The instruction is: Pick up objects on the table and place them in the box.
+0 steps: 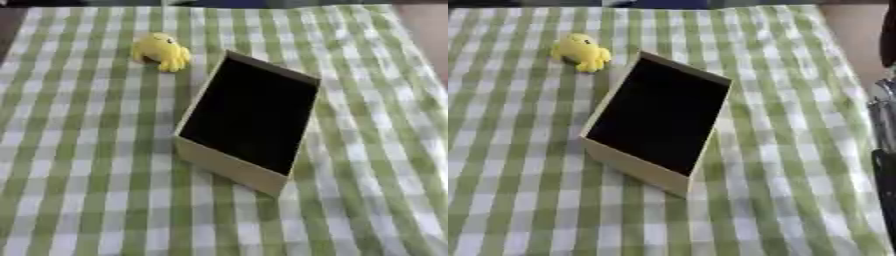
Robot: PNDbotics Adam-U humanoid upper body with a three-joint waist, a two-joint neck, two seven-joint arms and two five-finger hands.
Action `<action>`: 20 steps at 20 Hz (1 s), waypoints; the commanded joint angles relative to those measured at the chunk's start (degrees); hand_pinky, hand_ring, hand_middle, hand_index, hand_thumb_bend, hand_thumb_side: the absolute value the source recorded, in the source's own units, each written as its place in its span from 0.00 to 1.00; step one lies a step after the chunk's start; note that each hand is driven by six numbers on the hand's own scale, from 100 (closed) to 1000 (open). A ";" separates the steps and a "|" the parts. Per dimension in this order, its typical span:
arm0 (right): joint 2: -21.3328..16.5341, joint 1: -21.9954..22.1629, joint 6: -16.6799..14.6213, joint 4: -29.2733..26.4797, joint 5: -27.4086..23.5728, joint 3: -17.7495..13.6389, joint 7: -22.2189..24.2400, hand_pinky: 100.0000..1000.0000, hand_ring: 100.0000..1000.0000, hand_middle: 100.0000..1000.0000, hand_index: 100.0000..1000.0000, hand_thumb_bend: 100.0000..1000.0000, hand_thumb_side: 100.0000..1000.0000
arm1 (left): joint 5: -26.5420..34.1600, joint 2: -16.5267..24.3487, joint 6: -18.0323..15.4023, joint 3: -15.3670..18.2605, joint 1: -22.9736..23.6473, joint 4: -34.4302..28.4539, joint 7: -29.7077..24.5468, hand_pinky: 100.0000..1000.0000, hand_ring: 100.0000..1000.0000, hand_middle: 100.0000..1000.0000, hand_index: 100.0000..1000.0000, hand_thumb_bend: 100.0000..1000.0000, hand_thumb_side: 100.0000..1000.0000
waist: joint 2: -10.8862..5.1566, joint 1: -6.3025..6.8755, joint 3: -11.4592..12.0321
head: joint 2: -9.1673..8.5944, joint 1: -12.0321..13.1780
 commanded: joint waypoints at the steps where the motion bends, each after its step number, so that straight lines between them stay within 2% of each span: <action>1: -1.63 -0.94 0.04 -1.17 0.29 0.06 0.27 0.73 0.76 0.69 0.85 0.00 1.00 | -0.74 6.49 2.85 -1.55 -3.69 2.25 -2.57 0.60 0.72 0.73 0.82 0.39 0.55 | -1.53 0.10 -0.26 | 0.14 0.18; 6: -1.07 -1.54 0.12 -1.17 -0.14 0.65 0.85 0.73 0.76 0.69 0.85 0.00 1.00 | -3.15 12.99 6.95 -5.14 -10.43 7.90 -6.73 0.61 0.72 0.73 0.82 0.40 0.56 | -1.37 -0.07 -1.35 | -0.39 0.98; 8: -0.99 -1.79 0.17 -1.17 -0.29 0.83 1.07 0.73 0.76 0.69 0.85 0.00 1.00 | -4.65 13.67 8.11 -6.56 -13.19 10.39 -8.43 0.62 0.72 0.73 0.83 0.39 0.57 | -1.27 -0.16 -1.77 | -0.36 1.22; 12: -1.07 -2.00 0.26 -1.17 -0.46 0.93 1.26 0.73 0.76 0.69 0.85 0.00 1.00 | -8.16 12.40 8.76 -10.06 -18.99 16.10 -11.99 0.63 0.73 0.73 0.83 0.40 0.56 | -1.04 -0.16 -2.05 | -0.51 2.10; 20: -1.03 -2.41 0.38 -1.17 -0.65 1.32 1.71 0.73 0.76 0.69 0.85 0.00 1.00 | -15.16 8.89 6.99 -18.63 -29.28 27.48 -19.00 0.67 0.76 0.73 0.84 0.45 0.55 | -0.84 -0.22 -1.74 | -1.63 2.83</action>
